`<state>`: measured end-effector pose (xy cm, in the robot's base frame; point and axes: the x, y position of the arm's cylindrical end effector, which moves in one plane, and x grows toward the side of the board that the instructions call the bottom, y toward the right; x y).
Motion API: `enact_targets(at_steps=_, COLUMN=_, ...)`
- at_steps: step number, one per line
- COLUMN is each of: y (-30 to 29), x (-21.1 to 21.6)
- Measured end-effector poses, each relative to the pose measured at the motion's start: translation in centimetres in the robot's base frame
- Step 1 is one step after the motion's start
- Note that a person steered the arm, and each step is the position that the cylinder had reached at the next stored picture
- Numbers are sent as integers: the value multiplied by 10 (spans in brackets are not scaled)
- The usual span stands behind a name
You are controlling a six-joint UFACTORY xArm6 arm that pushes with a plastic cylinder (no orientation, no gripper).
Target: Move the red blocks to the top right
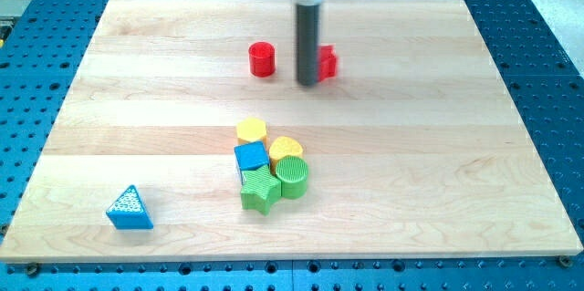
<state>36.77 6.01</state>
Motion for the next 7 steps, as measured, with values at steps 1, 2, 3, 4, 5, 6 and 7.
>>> enact_targets(at_steps=1, y=39, x=-65)
enact_targets(at_steps=2, y=56, x=-82)
enact_targets(at_steps=3, y=95, x=-97)
enact_targets(at_steps=4, y=96, x=-68)
enact_targets(at_steps=5, y=21, x=-1)
enact_targets(at_steps=6, y=-89, x=0)
enact_targets(at_steps=7, y=-140, x=9)
